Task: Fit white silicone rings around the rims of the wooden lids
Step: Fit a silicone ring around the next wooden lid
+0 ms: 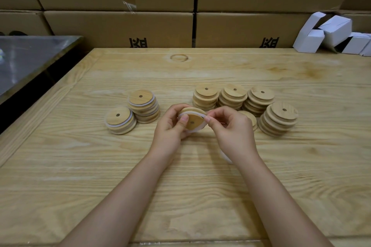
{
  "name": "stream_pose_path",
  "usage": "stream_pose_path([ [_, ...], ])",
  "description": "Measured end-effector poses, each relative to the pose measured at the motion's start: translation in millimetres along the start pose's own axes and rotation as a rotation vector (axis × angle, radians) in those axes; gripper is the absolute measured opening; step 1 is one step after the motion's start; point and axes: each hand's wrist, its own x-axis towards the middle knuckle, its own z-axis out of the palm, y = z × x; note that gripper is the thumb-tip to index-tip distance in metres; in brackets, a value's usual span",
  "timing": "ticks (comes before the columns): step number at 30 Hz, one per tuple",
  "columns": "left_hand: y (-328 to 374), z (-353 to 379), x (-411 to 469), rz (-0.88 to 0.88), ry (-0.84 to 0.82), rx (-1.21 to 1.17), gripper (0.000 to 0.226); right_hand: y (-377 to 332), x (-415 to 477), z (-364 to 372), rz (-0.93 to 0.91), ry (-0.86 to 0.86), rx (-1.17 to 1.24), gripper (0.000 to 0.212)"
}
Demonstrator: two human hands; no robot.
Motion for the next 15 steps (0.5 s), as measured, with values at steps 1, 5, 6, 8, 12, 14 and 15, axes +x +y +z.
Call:
stream_pose_path([
  [1, -0.2, -0.6, 0.3, -0.014, 0.003, -0.016, 0.022, -0.3, 0.0, -0.4, 0.003, -0.003, 0.01, 0.024],
  [5, -0.4, -1.5, 0.0, -0.054, 0.009, -0.068, 0.019, -2.4, -1.1, -1.5, -0.022, -0.015, 0.0, 0.021],
  [6, -0.4, -1.2, -0.4, -0.06, 0.006, -0.074, 0.018, -3.1, -1.3, -1.6, -0.029, -0.02, -0.011, 0.018],
  [8, -0.4, -0.3, -1.0, -0.067, -0.002, -0.084, 0.017, -4.1, -2.0, -1.9, -0.029, -0.02, -0.027, 0.016],
  [12, -0.4, 1.8, -1.2, -0.082, -0.005, -0.111, 0.014, -5.8, -4.4, 1.4, -0.039, 0.009, -0.081, 0.016],
  [14, -0.4, 2.4, -1.0, -0.092, -0.002, -0.114, 0.012, -7.2, -5.9, 3.5, -0.053, 0.027, -0.1, 0.01],
  [15, -0.3, 2.4, -1.0, -0.099, -0.004, -0.11, 0.011, -7.5, -6.5, 3.8, -0.06, 0.04, -0.109, 0.009],
])
